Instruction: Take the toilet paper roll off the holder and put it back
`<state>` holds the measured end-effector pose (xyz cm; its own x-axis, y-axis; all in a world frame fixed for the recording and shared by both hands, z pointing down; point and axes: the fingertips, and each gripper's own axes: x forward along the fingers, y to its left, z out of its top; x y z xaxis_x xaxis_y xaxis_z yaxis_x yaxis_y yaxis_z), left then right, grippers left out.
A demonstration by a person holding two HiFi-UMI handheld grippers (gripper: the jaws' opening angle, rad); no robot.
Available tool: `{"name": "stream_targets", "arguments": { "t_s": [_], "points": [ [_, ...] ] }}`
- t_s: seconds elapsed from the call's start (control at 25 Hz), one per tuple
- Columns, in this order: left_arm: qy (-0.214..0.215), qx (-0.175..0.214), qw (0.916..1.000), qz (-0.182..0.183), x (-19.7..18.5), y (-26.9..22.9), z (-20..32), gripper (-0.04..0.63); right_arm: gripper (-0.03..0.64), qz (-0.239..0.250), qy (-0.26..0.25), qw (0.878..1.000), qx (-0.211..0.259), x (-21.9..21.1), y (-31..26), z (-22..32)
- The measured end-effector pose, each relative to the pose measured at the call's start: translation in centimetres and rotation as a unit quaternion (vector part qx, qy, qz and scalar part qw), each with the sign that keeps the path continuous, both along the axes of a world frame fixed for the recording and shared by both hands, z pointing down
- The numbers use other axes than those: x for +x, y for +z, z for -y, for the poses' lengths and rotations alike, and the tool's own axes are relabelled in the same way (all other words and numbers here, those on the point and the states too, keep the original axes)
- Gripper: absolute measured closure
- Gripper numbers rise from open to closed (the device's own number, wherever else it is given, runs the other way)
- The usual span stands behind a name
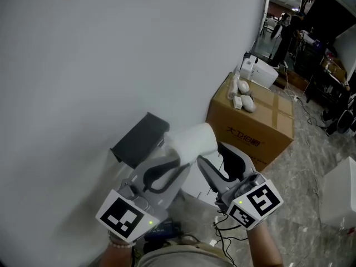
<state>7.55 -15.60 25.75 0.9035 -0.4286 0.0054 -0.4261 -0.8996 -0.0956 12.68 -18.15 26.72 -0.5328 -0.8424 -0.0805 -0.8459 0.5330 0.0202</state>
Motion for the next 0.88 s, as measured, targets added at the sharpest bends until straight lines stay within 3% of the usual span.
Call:
{"name": "stream_targets", "arguments": {
  "t_s": [0.2,0.6,0.88],
  "points": [
    [-0.035,0.006,0.9994,-0.002,-4.5,-1.3,2.3,0.546,0.396,-0.006,-0.032,0.999,0.007,-4.7,-1.3,2.7],
    [-0.110,0.056,0.9924,-0.002,-6.0,-0.2,4.1,0.546,0.396,-0.017,-0.102,0.995,0.012,-6.7,0.5,5.1],
    [-0.156,0.044,0.9868,-0.004,-10.7,-1.1,4.6,0.546,0.396,-0.026,-0.137,0.990,-0.001,-11.7,-0.1,6.0]
  ]
}}
